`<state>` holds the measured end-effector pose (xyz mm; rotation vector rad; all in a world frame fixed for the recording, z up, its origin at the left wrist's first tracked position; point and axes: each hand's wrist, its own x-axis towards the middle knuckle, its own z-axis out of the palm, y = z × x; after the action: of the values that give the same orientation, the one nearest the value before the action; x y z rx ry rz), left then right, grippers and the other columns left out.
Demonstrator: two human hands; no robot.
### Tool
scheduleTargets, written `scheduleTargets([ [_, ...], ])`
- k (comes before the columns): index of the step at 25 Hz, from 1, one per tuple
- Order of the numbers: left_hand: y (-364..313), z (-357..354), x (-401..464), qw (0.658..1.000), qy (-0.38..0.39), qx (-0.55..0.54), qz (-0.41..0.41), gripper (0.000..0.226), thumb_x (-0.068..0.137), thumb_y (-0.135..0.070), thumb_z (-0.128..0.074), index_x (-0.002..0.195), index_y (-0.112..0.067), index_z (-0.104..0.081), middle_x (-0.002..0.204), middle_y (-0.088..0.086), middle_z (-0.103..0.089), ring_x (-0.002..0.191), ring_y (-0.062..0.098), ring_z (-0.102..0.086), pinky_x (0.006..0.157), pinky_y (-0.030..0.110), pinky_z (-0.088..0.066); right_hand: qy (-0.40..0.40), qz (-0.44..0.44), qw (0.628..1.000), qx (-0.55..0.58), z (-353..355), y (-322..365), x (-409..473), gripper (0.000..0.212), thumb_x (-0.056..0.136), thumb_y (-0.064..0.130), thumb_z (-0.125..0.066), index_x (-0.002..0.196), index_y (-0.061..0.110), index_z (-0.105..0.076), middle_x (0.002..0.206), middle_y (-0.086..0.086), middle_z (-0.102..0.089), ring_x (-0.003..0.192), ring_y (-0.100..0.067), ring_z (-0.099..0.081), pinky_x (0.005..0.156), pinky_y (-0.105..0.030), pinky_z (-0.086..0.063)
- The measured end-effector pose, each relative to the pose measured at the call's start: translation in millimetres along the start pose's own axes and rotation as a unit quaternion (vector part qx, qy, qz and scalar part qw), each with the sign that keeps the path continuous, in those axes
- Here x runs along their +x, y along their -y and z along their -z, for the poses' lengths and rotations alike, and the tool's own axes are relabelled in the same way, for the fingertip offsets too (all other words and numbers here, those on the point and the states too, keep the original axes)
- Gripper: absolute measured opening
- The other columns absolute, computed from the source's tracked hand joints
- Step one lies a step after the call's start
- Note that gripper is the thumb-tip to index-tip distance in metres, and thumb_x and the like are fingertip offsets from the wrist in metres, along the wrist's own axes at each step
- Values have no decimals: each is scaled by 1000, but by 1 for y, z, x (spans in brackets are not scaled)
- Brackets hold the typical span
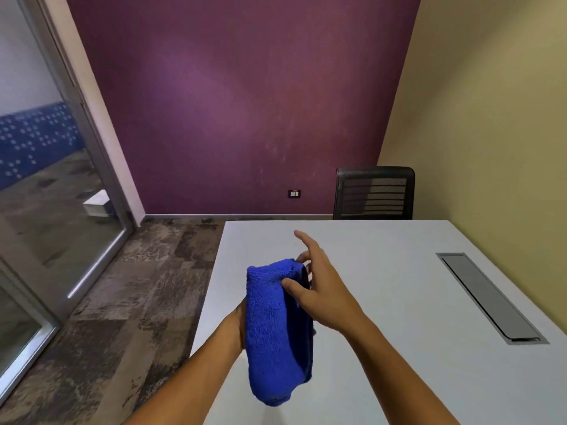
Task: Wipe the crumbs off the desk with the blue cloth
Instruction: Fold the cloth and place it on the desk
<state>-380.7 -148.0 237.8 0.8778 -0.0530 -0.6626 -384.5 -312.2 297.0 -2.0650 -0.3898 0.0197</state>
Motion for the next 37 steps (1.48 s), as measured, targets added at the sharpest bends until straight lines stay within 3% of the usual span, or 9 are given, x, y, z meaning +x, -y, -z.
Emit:
scheduleTargets([
  [3,4,2,6,994,-7,110,12,31,98,-31,-52,103,-17,-78,98,10,-77,88,15,-75,79,30,-59,79,67,992,-76,13,-1,-2,72,82,22,-63,140,57,-38,149,19,-29,140,-13,-31,110,-36,-38],
  [6,17,19,22,962,-180,202,33,34,105,-9,-34,132,3,-52,133,31,-55,108,26,-64,105,45,-49,124,106,979,-119,22,-5,-5,41,78,30,-65,114,48,-60,155,22,-32,138,-7,-29,112,-39,-28],
  [9,30,21,18,956,-202,208,52,41,104,-12,-40,142,2,-45,138,30,-54,124,41,-56,106,50,-47,120,110,984,-74,33,-10,-6,19,79,29,-63,95,39,-61,137,24,-55,122,0,-53,101,-19,-43],
  [12,20,-5,13,962,-187,196,21,39,105,-20,-43,137,0,-51,98,11,-75,92,22,-73,81,31,-61,70,102,992,-18,43,-12,-3,15,82,25,-59,93,36,-58,94,16,-70,84,-8,-65,69,-18,-54],
  [15,23,-2,11,988,-134,76,3,57,96,-54,-54,136,-14,-58,123,13,-68,110,28,-65,101,46,-50,-43,80,994,59,49,-17,4,18,84,15,-59,90,32,-58,83,13,-67,71,-8,-61,62,-21,-52],
  [24,37,22,15,966,-189,20,-173,79,59,-53,-90,125,-13,-68,133,9,-66,118,22,-65,94,38,-56,-187,-102,943,256,52,-57,33,25,91,3,-61,95,25,-49,100,-10,-59,87,-22,-58,75,-37,-53],
  [26,34,26,23,954,-231,-4,-193,85,66,-46,-87,134,-6,-56,134,13,-64,123,27,-61,106,45,-47,-192,-133,929,287,48,-65,38,27,92,-1,-57,95,23,-46,94,-8,-53,78,-19,-55,71,-32,-55],
  [30,32,46,40,941,-282,-5,-187,47,82,-21,-72,125,-5,-62,128,15,-68,115,28,-67,100,44,-49,-166,-190,912,324,40,-78,48,33,94,-6,-52,111,22,-48,96,-9,-57,73,-19,-59,62,-25,-56],
  [37,4,93,67,925,-311,96,-194,41,95,-2,-59,130,-23,-53,130,7,-65,116,25,-65,97,46,-53,-122,-235,920,288,26,-105,76,49,82,8,-64,127,25,-56,114,-12,-67,96,-25,-67,87,-45,-55],
])
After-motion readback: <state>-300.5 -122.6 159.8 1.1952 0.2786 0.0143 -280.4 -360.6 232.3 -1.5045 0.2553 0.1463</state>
